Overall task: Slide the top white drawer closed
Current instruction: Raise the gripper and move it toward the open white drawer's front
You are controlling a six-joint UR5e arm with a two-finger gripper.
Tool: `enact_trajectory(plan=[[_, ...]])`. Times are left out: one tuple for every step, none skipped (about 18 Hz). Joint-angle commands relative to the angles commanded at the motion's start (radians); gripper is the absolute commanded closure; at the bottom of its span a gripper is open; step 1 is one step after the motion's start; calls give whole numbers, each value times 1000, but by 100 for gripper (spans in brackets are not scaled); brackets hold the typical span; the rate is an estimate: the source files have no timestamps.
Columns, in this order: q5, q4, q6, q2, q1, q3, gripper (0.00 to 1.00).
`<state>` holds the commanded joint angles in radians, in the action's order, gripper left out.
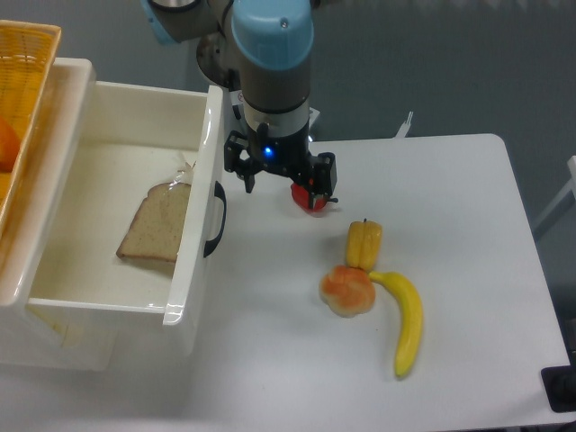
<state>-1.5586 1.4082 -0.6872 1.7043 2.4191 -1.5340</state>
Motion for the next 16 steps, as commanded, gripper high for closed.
enact_trajectory(plan=[[0,-2,-3,2,-2,-2,0],[0,-2,-2,3,-2,-2,0],[2,-2,5,3,0,-2,0],[8,-2,8,5,2,-2,0],[9,-2,9,9,5,-3,0],[0,0,9,17,3,-11,0],[-3,2,9,28,5,-18,0],[-5,5,11,35,6,-23,0],[-5,2,9,37,9,-35,0],[-3,-1,9,37,12,-41,0],[-5,-5,9,38,12,-43,0],[-11,-5,9,44,12,-43,0],[-29,-6,9,51,12,-43,0],[-55,-3,8,55,12,-43,0],[-73,5,11,64,12,-43,0],[-81,6,12,71,11,-48,0]])
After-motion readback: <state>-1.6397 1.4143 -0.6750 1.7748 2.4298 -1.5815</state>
